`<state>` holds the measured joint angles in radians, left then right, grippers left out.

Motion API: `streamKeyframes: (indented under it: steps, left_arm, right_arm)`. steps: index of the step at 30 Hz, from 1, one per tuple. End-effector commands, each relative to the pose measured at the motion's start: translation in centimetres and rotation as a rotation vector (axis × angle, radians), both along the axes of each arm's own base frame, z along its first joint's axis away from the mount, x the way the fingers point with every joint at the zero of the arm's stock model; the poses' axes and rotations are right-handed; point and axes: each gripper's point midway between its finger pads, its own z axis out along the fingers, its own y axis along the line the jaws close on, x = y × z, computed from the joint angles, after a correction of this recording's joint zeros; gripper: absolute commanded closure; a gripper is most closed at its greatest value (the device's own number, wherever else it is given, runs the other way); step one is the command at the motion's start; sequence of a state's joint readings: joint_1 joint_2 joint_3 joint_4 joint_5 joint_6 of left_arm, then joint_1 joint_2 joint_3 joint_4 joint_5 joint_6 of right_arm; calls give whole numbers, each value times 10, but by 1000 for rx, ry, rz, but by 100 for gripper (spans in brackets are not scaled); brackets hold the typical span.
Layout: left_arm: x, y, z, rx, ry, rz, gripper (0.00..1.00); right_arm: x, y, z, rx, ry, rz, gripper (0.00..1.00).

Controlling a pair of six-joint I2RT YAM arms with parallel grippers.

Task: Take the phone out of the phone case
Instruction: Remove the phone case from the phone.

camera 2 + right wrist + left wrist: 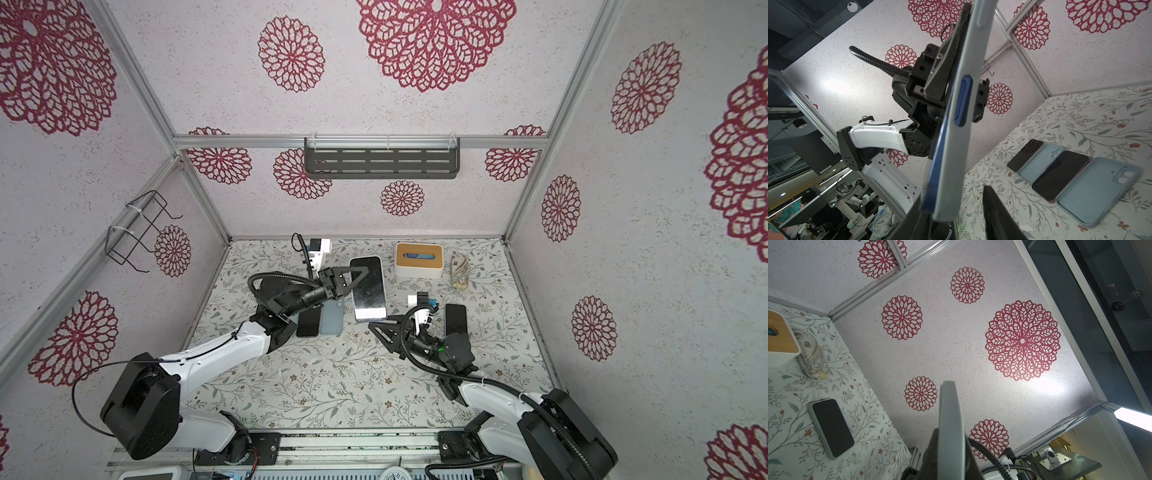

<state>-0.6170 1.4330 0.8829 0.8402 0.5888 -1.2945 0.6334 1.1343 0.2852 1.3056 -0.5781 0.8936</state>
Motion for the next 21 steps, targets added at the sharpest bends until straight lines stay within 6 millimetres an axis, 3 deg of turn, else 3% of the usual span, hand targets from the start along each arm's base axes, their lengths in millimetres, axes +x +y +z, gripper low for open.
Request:
streamKeyframes:
  steps: [1,13,17,21]
  left_arm:
    - [-59,-12,27,-63,-55,-222,100]
    - [-59,-16,26,-78,-34,-232,100]
    - [-42,-14,0,-1,33,-167,100]
    - [-19,-14,-48,133,154,-87,100]
  right_arm:
    - [41,-21,11,53,52,-193,58]
    - [37,-26,21,91,34,-196,53]
    - [30,-25,26,95,23,-165,61]
    - [21,-23,25,105,50,-114,81]
